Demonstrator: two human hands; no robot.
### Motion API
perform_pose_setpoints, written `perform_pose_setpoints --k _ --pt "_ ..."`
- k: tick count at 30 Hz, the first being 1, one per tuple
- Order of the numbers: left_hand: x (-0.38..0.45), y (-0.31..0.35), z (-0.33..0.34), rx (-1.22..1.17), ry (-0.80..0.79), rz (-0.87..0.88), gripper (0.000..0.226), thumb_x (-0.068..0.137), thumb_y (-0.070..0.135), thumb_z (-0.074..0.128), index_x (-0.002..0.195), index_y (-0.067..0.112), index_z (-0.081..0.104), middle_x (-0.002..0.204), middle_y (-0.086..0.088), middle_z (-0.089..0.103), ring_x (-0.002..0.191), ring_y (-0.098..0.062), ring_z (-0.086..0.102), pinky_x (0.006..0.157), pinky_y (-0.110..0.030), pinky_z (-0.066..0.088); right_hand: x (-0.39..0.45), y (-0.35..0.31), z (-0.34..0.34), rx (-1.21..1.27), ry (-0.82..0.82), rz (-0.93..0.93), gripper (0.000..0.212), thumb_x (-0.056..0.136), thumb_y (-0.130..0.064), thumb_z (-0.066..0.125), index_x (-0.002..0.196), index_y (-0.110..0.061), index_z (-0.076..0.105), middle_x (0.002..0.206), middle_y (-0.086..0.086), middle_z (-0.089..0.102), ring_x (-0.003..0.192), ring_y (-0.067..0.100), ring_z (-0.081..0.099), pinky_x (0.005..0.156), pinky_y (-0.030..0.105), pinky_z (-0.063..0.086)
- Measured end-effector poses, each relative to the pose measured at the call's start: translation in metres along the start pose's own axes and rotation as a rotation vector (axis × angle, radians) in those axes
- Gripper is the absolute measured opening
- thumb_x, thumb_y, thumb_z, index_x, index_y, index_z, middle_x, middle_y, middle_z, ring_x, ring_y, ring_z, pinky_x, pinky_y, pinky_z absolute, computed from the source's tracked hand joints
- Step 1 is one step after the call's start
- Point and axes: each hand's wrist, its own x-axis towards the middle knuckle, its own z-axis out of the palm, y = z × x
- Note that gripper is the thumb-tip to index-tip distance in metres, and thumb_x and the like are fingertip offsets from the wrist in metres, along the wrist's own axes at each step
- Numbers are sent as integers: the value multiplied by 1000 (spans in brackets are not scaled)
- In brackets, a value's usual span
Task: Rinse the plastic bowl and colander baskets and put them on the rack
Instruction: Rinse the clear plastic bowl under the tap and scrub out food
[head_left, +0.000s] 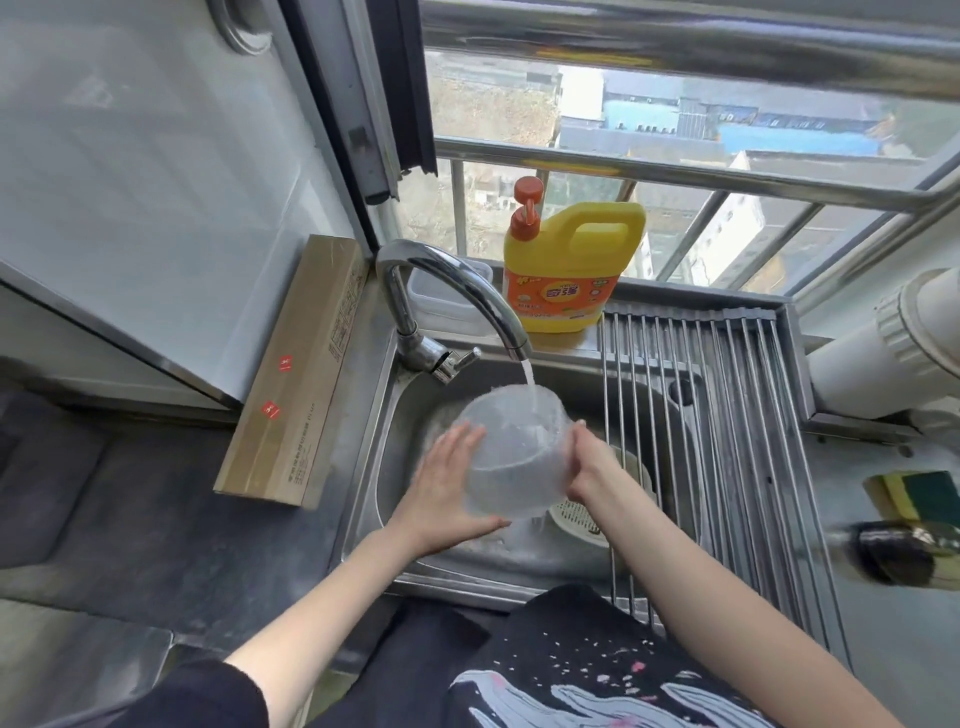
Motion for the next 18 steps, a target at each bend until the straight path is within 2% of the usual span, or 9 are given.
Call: perform_pose_setpoints --k 2,4,7,9,11,13,14,16,18 --pt "3 12 -11 -421 -61 -291 117 66 55 74 153 26 2 160 2 1 148 -17 2 120 -45 9 -3 -6 -4 20 26 -55 39 91 -49 53 100 -14 68 98 8 71 92 27 65 92 46 51" --pt "11 20 -17 -866 -103 -469 109 74 41 76 152 28 1 156 2 15 145 -22 15 117 -53 18 -3 -12 -2 71 12 -25 38 89 -51 54 98 -18 70 99 7 73 93 29 67 90 50 52" --pt "25 24 -21 -1452 -260 -506 95 67 55 76 146 24 31 145 -6 45 132 -31 44 104 -57 39 7 -12 -2 79 -46 -3 37 88 -49 54 104 -20 72 103 7 74 96 33 69 86 56 52" --pt "39 32 -24 -1704 -134 -589 79 74 62 64 135 15 51 125 -13 64 115 -30 58 90 -45 53 -3 -12 -3 19 -47 -59 31 95 -36 50 102 -16 72 98 9 75 92 31 70 80 52 56" --pt "55 37 -20 -1743 76 -820 63 81 62 57 123 15 64 109 -11 71 101 -27 65 79 -35 56 -17 -11 -6 -87 -18 -102 29 99 -26 45 100 -11 69 99 11 73 85 27 69 69 41 59" --pt "65 39 -12 -1614 223 -972 57 73 61 66 109 18 71 105 -7 73 96 -26 68 84 -36 56 -18 -12 -10 -130 -33 -157 37 102 -35 35 122 -13 58 117 11 65 97 29 64 73 40 55" --pt "68 38 -9 -1524 272 -982 52 71 57 70 102 16 73 100 -6 74 92 -25 69 85 -36 56 -19 -14 -12 -137 -60 -191 46 102 -43 30 136 -17 47 128 9 58 110 31 59 82 45 52" --pt "72 40 -8 -1297 345 -923 37 76 49 70 81 12 71 81 -5 71 75 -21 64 77 -33 54 -18 -21 -5 -253 -78 -377 54 100 -51 26 145 -24 35 143 4 45 128 30 47 103 52 41" --pt "76 48 -13 -1003 409 -776 42 82 45 66 57 13 54 59 -3 53 60 -19 48 59 -30 43 -19 -21 9 -546 -31 -676 55 96 -55 28 137 -24 45 142 3 47 129 26 44 109 48 34"
